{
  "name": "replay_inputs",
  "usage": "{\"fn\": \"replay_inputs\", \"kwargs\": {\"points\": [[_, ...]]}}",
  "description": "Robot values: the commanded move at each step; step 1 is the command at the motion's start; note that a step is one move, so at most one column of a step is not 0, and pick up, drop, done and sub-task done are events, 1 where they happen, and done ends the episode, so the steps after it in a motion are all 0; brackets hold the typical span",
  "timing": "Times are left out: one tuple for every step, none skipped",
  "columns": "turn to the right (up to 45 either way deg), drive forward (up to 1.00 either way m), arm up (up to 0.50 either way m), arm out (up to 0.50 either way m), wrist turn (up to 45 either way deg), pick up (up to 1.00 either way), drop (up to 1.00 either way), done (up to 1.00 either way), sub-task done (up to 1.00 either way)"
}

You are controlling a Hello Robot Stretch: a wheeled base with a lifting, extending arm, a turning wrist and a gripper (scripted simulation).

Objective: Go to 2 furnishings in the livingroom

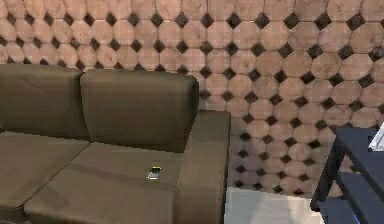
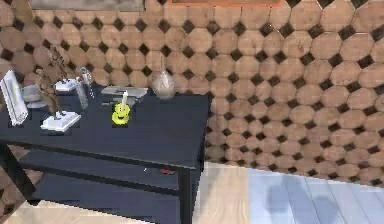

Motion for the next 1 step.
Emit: {"fn": "replay_inputs", "kwargs": {"points": [[45.0,0.0,0.0,0.0,0.0,0.0,0.0,0.0,0.0]]}}
